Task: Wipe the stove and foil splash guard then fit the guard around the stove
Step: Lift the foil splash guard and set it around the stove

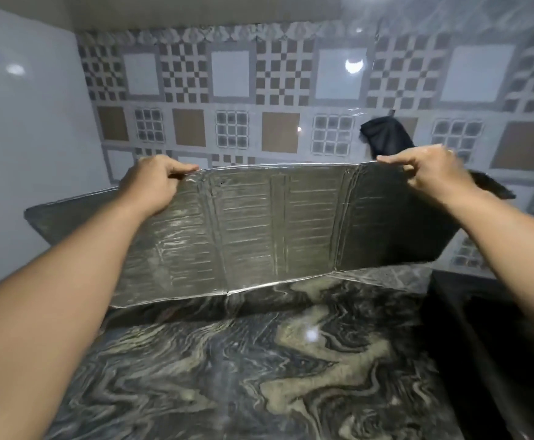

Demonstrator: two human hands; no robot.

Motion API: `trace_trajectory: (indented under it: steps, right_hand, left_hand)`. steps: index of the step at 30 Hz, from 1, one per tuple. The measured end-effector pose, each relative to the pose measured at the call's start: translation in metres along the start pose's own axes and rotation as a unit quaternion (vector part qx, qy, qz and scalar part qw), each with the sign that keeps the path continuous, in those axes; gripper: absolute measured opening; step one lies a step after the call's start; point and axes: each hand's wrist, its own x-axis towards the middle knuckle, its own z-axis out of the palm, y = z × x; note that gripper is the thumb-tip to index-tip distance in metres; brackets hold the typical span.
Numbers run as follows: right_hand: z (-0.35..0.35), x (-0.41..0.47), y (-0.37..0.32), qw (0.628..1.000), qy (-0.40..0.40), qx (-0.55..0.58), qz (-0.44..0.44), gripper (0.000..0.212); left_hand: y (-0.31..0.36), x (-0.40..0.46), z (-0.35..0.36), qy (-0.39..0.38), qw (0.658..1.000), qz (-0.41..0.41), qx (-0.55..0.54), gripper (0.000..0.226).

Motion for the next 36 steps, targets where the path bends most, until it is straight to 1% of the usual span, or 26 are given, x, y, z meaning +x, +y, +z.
trace_trajectory:
  steps: [2, 4, 8, 12, 17, 21, 25, 31, 36]
  right_hand:
    - [-0.020, -0.009, 0.006, 0.999, 0.022, -0.025, -0.031, 0.054]
    - [-0.036, -0.017, 0.013, 0.998, 0.045, -0.026, -0.048, 0.048]
    - [-0.056, -0.034, 0.031, 0.996, 0.056, -0.027, -0.070, 0.047]
    - [-0.064, -0.045, 0.057, 0.994, 0.067, -0.032, -0.083, 0.050]
    - [-0.067, -0.042, 0.092, 0.992, 0.088, -0.057, -0.068, 0.056]
    - [-0.074, -0.035, 0.115, 0.992, 0.102, -0.065, -0.045, 0.054]
    - [-0.077, -0.031, 0.139, 0.991, 0.109, -0.060, -0.051, 0.050]
    - [-0.082, -0.023, 0.191, 0.992, 0.107, -0.055, -0.047, 0.052]
    - [-0.097, -0.024, 0.235, 0.997, 0.040, -0.066, -0.028, 0.052]
  left_hand:
    - [0.023, -0.017, -0.006, 0.020, 1.000, -0.009, 0.013, 0.044]
    - [0.044, -0.033, -0.007, 0.038, 0.999, -0.013, 0.021, 0.045]
    - [0.077, -0.055, -0.002, 0.053, 0.998, -0.027, 0.036, 0.046]
    - [0.101, -0.062, 0.014, 0.035, 0.998, -0.043, 0.038, 0.049]
    - [0.121, -0.049, 0.041, 0.025, 0.999, -0.042, 0.003, 0.052]
    - [0.136, -0.040, 0.065, 0.016, 0.999, -0.039, -0.014, 0.055]
    - [0.158, -0.035, 0.085, 0.023, 0.999, -0.044, -0.012, 0.047]
    - [0.210, -0.039, 0.109, 0.038, 0.996, -0.076, 0.012, 0.051]
    - [0.258, -0.050, 0.138, 0.037, 0.993, -0.114, 0.010, 0.039]
